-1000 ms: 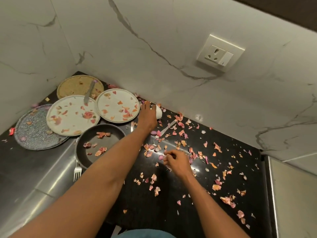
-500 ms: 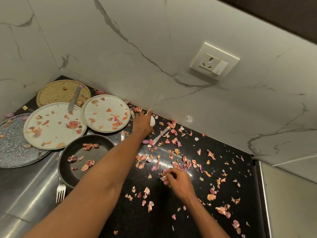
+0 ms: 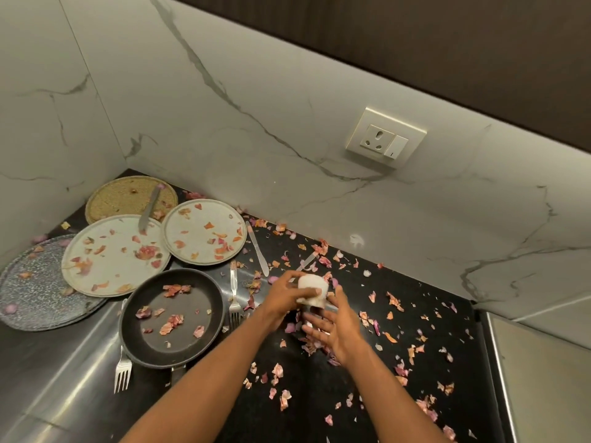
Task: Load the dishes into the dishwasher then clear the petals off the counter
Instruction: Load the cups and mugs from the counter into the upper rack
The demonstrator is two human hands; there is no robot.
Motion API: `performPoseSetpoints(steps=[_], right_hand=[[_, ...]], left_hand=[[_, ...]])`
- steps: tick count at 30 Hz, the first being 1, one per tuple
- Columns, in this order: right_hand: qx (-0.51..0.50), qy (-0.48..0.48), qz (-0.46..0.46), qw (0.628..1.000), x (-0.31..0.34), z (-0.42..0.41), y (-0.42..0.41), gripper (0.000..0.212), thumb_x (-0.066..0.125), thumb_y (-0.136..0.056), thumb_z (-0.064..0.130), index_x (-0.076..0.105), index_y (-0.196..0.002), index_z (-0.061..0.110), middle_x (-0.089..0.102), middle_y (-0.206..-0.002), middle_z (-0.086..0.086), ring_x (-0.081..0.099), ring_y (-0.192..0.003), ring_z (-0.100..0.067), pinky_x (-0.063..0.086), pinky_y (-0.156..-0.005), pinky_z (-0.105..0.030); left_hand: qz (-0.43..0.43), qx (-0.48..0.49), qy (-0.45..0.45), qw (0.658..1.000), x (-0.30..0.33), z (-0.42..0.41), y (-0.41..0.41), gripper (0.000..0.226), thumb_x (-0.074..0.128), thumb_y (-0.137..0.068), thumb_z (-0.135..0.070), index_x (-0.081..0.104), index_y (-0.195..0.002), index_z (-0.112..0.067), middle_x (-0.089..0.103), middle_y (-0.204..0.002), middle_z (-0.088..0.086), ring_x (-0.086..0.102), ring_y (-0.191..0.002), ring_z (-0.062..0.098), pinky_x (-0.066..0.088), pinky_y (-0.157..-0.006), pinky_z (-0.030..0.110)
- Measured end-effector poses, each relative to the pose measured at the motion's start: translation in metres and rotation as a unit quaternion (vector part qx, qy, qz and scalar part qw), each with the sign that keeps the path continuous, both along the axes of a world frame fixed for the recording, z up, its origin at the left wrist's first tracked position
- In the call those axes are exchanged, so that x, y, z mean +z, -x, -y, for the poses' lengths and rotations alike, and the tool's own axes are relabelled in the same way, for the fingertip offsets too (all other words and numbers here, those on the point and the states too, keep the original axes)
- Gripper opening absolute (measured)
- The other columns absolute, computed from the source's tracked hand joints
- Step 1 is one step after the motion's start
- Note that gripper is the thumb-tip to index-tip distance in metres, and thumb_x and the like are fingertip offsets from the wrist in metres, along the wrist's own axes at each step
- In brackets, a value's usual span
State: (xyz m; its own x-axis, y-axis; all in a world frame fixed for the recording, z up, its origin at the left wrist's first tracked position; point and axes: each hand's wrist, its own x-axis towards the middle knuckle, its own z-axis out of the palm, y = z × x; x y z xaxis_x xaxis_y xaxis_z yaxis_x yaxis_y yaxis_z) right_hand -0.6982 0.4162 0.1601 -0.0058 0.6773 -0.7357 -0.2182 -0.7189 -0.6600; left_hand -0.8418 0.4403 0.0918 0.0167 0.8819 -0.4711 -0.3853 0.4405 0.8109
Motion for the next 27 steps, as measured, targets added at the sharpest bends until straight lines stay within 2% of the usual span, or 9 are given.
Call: performPoseSetpoints(steps=[2, 4, 7, 11, 14, 17, 21, 24, 27], right_hand=[[-0.010, 0.006, -0.028, 1.000, 0.008, -0.001, -0.005, 0.057, 0.055, -0.096, 0.065, 0.058, -0.128, 0.018, 0.071, -0.117, -0.024, 0.076, -0.096, -0.038, 0.064, -0.072, -0.046], [-0.016, -0.002, -0.029, 0.999, 0.012, 0.000, -0.012, 0.056, 0.062, -0.092, 0.062, 0.063, -0.124, 0.016, 0.071, -0.115, -0.025, 0.075, -0.098, -0.039, 0.064, -0.079, -0.049], [-0.007, -0.032, -0.009, 0.999, 0.015, 0.001, -0.021, 0.055, 0.076, -0.087, 0.049, 0.063, -0.125, 0.012, 0.071, -0.115, -0.025, 0.076, -0.097, -0.039, 0.062, -0.087, -0.054], [-0.037, -0.090, -0.017, 0.995, 0.029, 0.002, -0.034, 0.042, 0.076, -0.091, 0.027, 0.062, -0.126, 0.010, 0.074, -0.111, -0.023, 0.075, -0.099, -0.038, 0.064, -0.082, -0.048], [-0.064, -0.109, -0.029, 0.991, 0.037, 0.007, -0.048, 0.041, 0.076, -0.090, 0.020, 0.062, -0.126, 0.007, 0.075, -0.110, -0.023, 0.075, -0.100, -0.038, 0.064, -0.083, -0.046], [-0.077, -0.122, -0.026, 0.989, 0.040, 0.021, -0.066, 0.048, 0.079, -0.081, 0.022, 0.064, -0.123, 0.004, 0.075, -0.112, -0.023, 0.075, -0.102, -0.037, 0.064, -0.084, -0.044], [-0.091, -0.118, -0.013, 0.989, 0.032, 0.053, -0.096, 0.044, 0.077, -0.087, 0.022, 0.066, -0.124, 0.003, 0.075, -0.113, -0.023, 0.073, -0.107, -0.037, 0.056, -0.100, -0.052], [-0.115, -0.108, -0.001, 0.987, 0.021, 0.081, -0.119, 0.038, 0.075, -0.090, 0.020, 0.068, -0.124, 0.004, 0.075, -0.113, -0.021, 0.073, -0.107, -0.036, 0.056, -0.100, -0.053], [-0.142, -0.100, -0.005, 0.985, 0.015, 0.113, -0.142, 0.038, 0.076, -0.090, 0.020, 0.070, -0.125, 0.006, 0.075, -0.114, -0.019, 0.074, -0.106, -0.035, 0.058, -0.097, -0.053]], left_hand=[[0.025, -0.034, -0.042, 0.998, 0.005, 0.008, -0.009, 0.060, 0.089, -0.068, -0.004, 0.062, -0.119, -0.020, 0.070, -0.121, 0.008, 0.067, -0.113, 0.030, 0.057, -0.096, 0.051], [0.022, -0.064, -0.077, 0.995, 0.016, 0.013, -0.016, 0.063, 0.086, -0.068, 0.003, 0.062, -0.121, -0.021, 0.069, -0.122, 0.003, 0.064, -0.117, 0.029, 0.055, -0.098, 0.050], [-0.024, -0.128, -0.130, 0.983, 0.033, 0.011, -0.020, 0.072, 0.089, -0.065, -0.003, 0.062, -0.125, -0.032, 0.065, -0.128, -0.002, 0.062, -0.120, 0.022, 0.056, -0.098, 0.046], [-0.045, -0.181, -0.161, 0.969, 0.049, 0.004, -0.026, 0.080, 0.089, -0.068, -0.007, 0.057, -0.135, -0.037, 0.059, -0.137, -0.004, 0.059, -0.125, 0.020, 0.054, -0.102, 0.045], [-0.010, -0.199, -0.150, 0.968, 0.067, 0.004, -0.036, 0.070, 0.087, -0.073, -0.008, 0.061, -0.133, -0.030, 0.061, -0.135, 0.002, 0.059, -0.126, 0.022, 0.052, -0.105, 0.046], [0.056, -0.222, -0.113, 0.967, 0.079, 0.011, -0.049, 0.054, 0.081, -0.083, -0.016, 0.063, -0.133, -0.023, 0.063, -0.134, 0.010, 0.060, -0.126, 0.028, 0.049, -0.108, 0.047], [0.027, -0.230, -0.065, 0.971, 0.075, 0.033, -0.080, 0.038, 0.074, -0.090, -0.031, 0.069, -0.125, -0.020, 0.069, -0.125, 0.010, 0.067, -0.116, 0.031, 0.051, -0.104, 0.053], [0.002, -0.245, -0.034, 0.969, 0.070, 0.055, -0.109, 0.032, 0.077, -0.088, -0.035, 0.074, -0.115, -0.019, 0.073, -0.117, 0.012, 0.070, -0.110, 0.034, 0.054, -0.096, 0.058], [0.007, -0.274, -0.009, 0.962, 0.064, 0.077, -0.136, 0.031, 0.077, -0.088, -0.032, 0.074, -0.115, -0.016, 0.073, -0.116, 0.014, 0.071, -0.106, 0.036, 0.056, -0.093, 0.059]])
